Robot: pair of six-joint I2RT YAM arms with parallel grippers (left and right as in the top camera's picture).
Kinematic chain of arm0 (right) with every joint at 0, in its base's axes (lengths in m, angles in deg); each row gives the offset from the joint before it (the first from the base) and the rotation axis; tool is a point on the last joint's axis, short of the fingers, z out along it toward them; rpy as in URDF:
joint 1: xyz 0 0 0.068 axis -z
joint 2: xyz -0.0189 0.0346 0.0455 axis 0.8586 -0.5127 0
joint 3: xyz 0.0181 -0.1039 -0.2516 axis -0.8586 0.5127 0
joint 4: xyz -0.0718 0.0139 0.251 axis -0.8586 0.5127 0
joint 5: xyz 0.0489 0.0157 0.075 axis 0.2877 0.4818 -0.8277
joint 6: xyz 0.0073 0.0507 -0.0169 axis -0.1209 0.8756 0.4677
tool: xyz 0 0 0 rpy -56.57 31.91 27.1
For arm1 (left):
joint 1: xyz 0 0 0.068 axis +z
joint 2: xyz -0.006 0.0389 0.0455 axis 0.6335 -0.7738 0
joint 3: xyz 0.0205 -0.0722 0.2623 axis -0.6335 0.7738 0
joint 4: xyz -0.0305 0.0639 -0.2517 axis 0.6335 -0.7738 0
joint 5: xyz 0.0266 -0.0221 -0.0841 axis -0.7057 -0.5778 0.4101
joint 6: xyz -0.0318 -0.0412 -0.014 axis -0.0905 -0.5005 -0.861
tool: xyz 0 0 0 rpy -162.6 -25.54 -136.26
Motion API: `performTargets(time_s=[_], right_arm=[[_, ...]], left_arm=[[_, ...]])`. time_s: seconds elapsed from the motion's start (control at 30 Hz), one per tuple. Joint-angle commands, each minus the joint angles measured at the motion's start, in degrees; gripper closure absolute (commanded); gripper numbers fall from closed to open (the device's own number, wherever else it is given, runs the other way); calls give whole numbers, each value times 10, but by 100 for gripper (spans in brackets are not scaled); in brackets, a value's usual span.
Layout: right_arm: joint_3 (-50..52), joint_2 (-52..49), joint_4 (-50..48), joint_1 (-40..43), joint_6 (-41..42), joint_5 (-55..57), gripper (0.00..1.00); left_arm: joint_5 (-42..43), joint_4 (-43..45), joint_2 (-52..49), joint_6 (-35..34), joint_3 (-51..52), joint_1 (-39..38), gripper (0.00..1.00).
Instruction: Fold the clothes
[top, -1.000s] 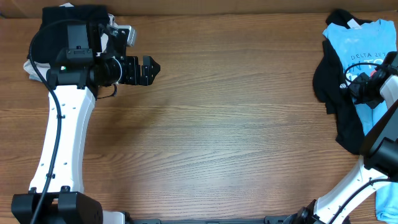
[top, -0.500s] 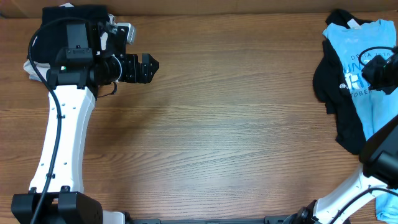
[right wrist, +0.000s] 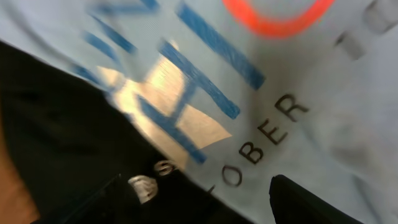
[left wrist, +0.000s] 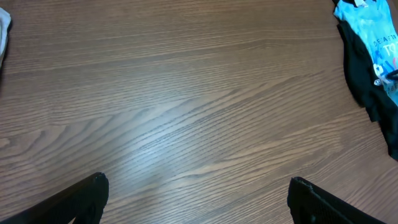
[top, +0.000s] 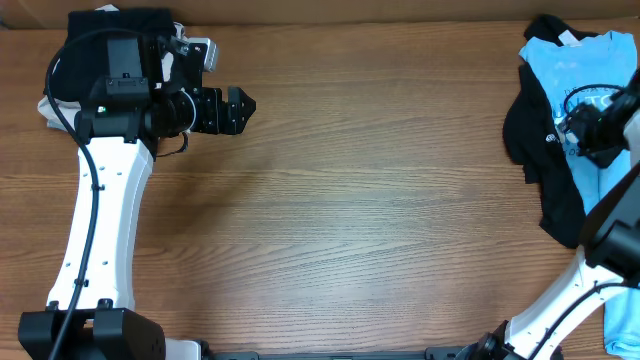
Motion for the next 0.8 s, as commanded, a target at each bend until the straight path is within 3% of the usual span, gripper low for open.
performTargets(time_s=[0.0, 0.27, 0.77], right_arm=[[4, -22, -9, -1, -5, 8, 22], [4, -43, -20, -1, -4, 29, 26], [2, -43, -28, 7, -4, 33, 92]], left_arm=[[-4, 1, 10, 3, -17, -4, 7], [-7, 1, 10, 3, -17, -4, 7], [-9, 3, 9, 3, -17, -4, 7]])
